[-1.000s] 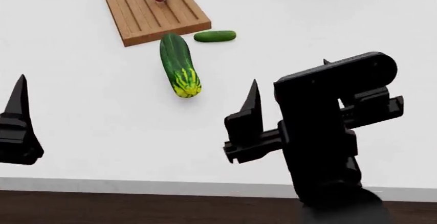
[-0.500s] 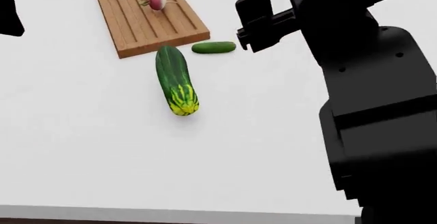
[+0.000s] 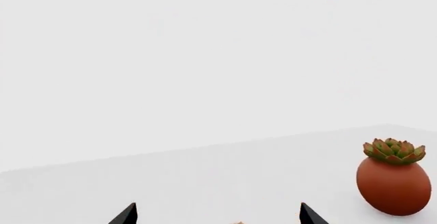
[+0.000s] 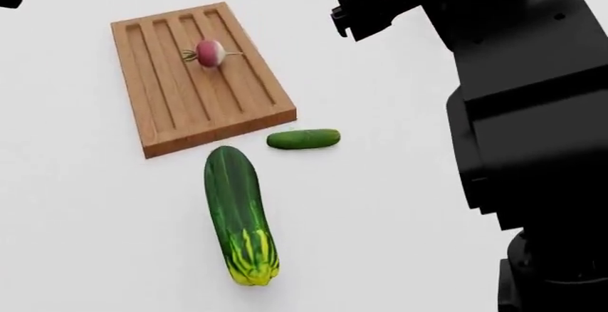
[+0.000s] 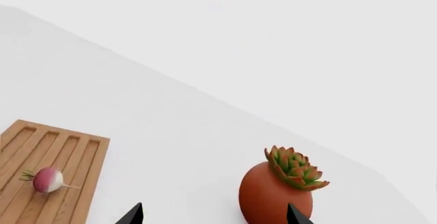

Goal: Clear the non-vegetable object off the cutting board and place the vegetables onto it.

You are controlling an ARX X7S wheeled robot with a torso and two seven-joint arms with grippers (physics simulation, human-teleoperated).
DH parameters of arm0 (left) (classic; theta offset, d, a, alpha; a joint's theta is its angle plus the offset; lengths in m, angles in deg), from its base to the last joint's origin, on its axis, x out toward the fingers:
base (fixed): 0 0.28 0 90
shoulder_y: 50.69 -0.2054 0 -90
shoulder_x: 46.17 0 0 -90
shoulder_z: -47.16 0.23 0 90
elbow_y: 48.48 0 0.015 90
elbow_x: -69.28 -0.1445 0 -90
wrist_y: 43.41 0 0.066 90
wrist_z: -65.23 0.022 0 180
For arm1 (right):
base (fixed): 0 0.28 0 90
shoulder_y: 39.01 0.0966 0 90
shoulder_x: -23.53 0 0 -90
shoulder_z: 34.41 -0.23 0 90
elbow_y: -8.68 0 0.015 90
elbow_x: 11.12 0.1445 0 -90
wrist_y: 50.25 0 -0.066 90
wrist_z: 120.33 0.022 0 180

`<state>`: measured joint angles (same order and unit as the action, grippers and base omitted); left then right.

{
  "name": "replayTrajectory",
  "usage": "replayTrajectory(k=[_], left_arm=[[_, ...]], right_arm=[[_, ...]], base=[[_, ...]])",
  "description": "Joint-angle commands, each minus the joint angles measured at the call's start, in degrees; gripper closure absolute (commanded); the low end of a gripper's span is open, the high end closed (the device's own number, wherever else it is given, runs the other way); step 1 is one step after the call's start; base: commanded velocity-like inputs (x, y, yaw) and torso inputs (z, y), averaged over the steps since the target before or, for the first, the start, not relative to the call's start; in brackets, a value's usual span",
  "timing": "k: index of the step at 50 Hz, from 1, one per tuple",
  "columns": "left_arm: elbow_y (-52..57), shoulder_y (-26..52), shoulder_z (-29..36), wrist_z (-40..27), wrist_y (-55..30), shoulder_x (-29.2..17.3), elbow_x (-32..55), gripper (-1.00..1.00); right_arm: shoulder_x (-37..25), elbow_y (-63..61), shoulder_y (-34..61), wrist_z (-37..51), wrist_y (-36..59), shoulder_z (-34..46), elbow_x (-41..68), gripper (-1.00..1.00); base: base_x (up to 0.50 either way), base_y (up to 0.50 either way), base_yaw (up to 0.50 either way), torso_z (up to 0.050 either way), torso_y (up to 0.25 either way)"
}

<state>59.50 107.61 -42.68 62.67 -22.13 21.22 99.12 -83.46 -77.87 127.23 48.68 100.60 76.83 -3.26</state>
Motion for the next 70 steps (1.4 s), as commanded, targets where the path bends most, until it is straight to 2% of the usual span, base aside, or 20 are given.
replayTrajectory(k=[1,32,61,70], left_arm=[[-0.36,0.47,-0.32,-0.21,-0.23,0.08,0.44,-1.0],[0.3,1.17,0.58,-0.19,1.96,-0.39,0.42,-1.0],[1.11,1.85,1.05,-0.47,2.65,-1.16,0.63,-1.0],[0.85,2.24,0.35,-1.04,2.09,-0.83,1.07,-1.0]], right_arm=[[-0.07,1.27,0.38,-0.31,-0.39,0.68,0.13,-1.0],[-0.68,0.75,-0.21,-0.32,-1.23,1.03,0.63,-1.0],[-0.64,-2.63,-0.25,-1.24,0.63,-0.39,3.05,-1.0],[-0.2,-3.11,0.41,-1.93,2.08,-0.74,4.21,-1.0]], base=[[0.5,0.09,0.0,0.0,0.0],[0.5,0.07,0.0,0.0,0.001],[0.0,0.0,0.0,0.0,-0.227],[0.0,0.0,0.0,0.0,-0.068]])
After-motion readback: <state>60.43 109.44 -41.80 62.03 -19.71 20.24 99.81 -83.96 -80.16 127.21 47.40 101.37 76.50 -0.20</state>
